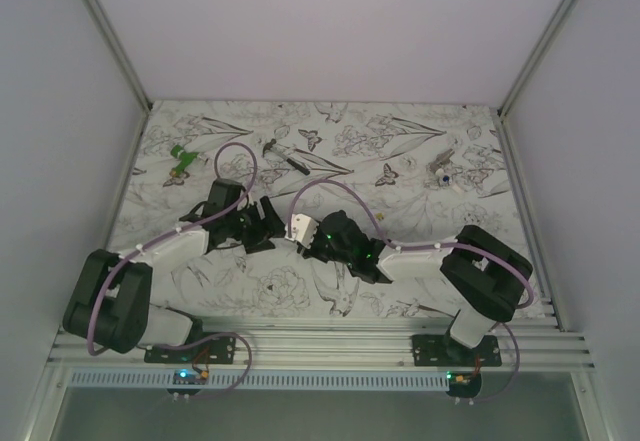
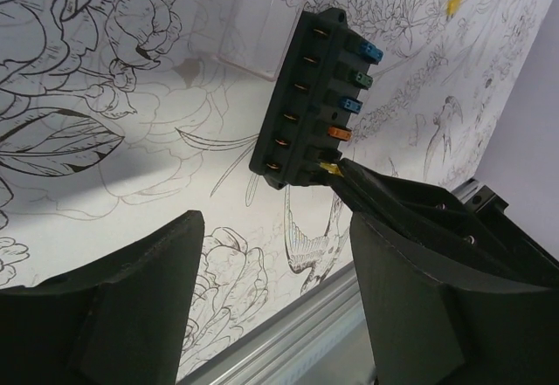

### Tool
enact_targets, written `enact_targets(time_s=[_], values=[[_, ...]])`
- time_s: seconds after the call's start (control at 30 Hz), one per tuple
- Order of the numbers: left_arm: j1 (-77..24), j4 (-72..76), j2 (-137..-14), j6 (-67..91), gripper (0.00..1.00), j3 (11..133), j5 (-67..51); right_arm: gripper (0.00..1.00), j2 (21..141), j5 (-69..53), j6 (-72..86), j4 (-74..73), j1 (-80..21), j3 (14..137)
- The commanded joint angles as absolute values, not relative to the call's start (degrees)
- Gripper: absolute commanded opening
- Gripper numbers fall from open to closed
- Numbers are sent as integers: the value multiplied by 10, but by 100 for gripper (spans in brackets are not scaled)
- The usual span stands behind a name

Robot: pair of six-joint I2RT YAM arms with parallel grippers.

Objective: Snap on the fuse box
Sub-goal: Install the fuse at the fuse box base.

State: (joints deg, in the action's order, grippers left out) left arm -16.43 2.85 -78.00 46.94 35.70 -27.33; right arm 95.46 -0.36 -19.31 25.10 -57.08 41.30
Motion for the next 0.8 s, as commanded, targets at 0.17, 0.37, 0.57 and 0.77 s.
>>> enact_targets(time_s=[0.17, 0.37, 0.57, 0.77], values=[[-183, 15, -801, 475, 68, 352, -286, 0, 958, 1, -208, 274, -565, 413], [-190, 15, -806, 477, 62, 352, -283, 0, 956, 7, -209, 285, -565, 411], [-196, 16, -815, 477, 55, 355, -282, 0, 968, -2, -208, 280, -565, 418], [-196, 16, -815, 476, 54, 355, -278, 0, 976, -2, -207, 282, -563, 415]])
